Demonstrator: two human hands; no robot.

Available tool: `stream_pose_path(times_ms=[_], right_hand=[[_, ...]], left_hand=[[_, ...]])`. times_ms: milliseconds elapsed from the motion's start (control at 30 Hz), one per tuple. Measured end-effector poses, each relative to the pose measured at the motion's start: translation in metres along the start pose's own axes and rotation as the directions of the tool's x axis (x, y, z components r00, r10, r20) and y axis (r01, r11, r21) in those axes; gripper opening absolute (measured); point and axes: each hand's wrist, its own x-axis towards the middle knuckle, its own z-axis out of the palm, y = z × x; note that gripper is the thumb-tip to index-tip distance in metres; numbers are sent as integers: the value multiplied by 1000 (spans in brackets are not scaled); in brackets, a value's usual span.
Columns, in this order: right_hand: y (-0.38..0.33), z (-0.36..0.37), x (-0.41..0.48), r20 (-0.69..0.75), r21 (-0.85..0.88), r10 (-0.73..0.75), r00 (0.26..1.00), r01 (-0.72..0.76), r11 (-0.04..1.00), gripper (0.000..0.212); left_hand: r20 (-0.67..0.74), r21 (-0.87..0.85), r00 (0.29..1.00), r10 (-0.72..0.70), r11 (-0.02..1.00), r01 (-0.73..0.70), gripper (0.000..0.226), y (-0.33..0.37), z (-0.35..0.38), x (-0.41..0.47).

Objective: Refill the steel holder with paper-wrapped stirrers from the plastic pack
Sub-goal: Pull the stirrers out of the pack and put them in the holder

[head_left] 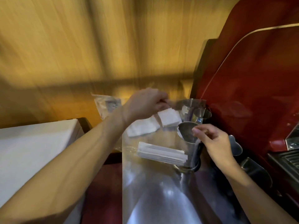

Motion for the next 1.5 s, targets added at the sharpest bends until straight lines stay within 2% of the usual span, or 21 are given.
stream_pose_path(times_ms=[233,367,467,533,600,700,833,967,1133,1500], right_hand=[[9,-15,-16,-24,64,68,997,-66,996,16],[8,-23,-19,-96,86,97,991,-89,992,20],[5,-27,-20,-113,140,92,989,-76,987,11],[4,-30,-20,-114,162,81,990,-62,985,17],[2,-33,-20,-150,184,95,984,-66,981,20],[-1,-39,-20,-213,192,125,969,-83,978,12],[-7,-46,-22,-284,203,128,950,-71,977,19],[-14,-56,-28,-395,221,111,912,-23,975,20],[-21,-76,-38,-456,147,42,889,29,989,22],[-47,-111,-60,-617,171,30,786,98,980,26]], left_hand=[[-52,-182,999,-8,983,-1,14,15,-55,33],[-49,-170,999,19,985,-27,12,30,-78,52],[-40,-202,998,54,978,-61,13,43,-91,64],[-44,-211,996,79,974,-87,15,50,-100,69],[-70,-216,993,99,970,-112,18,53,-109,74],[-133,-201,982,133,967,-158,20,57,-118,81],[-217,-237,962,164,947,-215,21,58,-120,90],[-194,-287,968,159,934,-211,15,57,-113,98],[-181,-344,968,174,911,-228,12,63,-106,109],[-227,-513,947,227,799,-314,11,96,-94,115]])
